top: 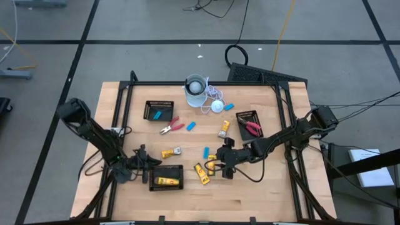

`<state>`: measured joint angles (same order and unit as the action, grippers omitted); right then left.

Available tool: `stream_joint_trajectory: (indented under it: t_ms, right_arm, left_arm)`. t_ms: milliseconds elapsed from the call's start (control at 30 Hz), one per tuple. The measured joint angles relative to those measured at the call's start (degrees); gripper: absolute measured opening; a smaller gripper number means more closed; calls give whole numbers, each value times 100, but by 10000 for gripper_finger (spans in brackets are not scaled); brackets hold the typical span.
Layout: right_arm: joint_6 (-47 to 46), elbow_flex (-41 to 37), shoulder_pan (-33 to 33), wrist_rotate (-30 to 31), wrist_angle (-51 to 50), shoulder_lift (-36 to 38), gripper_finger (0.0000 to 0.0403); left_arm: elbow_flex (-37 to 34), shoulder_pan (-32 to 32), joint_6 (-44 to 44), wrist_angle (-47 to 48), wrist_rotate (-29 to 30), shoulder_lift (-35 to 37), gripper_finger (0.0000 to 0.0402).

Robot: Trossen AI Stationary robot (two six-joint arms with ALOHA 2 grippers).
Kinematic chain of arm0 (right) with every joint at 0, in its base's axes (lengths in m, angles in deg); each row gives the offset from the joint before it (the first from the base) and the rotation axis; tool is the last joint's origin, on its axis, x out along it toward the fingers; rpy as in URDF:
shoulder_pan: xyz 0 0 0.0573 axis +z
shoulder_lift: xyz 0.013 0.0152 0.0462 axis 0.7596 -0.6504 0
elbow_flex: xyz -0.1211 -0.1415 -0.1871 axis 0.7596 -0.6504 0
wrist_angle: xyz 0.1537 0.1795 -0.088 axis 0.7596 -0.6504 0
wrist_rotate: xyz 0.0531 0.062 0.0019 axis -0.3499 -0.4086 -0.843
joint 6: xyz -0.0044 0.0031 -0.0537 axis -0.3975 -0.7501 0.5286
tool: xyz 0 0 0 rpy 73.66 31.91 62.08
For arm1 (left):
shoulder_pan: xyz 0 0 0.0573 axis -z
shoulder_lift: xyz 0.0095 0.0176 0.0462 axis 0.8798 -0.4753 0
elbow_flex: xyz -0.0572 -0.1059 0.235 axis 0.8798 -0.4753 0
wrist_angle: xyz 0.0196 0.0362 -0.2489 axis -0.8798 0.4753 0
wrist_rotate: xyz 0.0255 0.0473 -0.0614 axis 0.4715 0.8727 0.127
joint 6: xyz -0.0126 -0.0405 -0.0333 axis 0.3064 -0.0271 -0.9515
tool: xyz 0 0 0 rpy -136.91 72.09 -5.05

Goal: Pick & Place School Supplies
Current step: Move the bottom black bin to the bottom center of the table

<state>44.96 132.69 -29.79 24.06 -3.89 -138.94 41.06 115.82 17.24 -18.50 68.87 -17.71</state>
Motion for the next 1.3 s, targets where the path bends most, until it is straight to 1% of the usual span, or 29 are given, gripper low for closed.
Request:
stream_joint_trajectory:
  t_ms: [200, 467, 600, 867, 1033, 1100, 1167, 1300]
  right_arm:
    - [11, 0, 0, 0, -68, 0, 224]
    - [13, 0, 0, 0, -110, 0, 224]
    - [13, 0, 0, -5, -112, 0, 224]
    - [13, 0, -2, 0, -147, 0, 224]
    - [39, 0, -25, 90, -288, 0, 224]
    - [156, 0, -66, 180, -382, 0, 224]
    - [318, 0, -139, 190, -580, 0, 224]
    - [679, 0, -378, 194, -1281, 0, 224]
  left_arm:
    - [433, 63, 80, -357, -56, -623, 0]
    - [871, -5, 404, -549, -168, -990, 0]
    - [884, -155, 646, -1139, -407, -1302, 0]
    - [900, -683, 1329, -2794, -1113, -2197, 0]
    - [1103, -1146, 1859, -3172, -1527, -2622, 0]
    - [1150, -1357, 2145, -3296, -1658, -2683, 0]
    - [1138, -1529, 2459, -3476, -1661, -2659, 1]
    - [1038, -1781, 3023, -3471, -1659, -2425, 8]
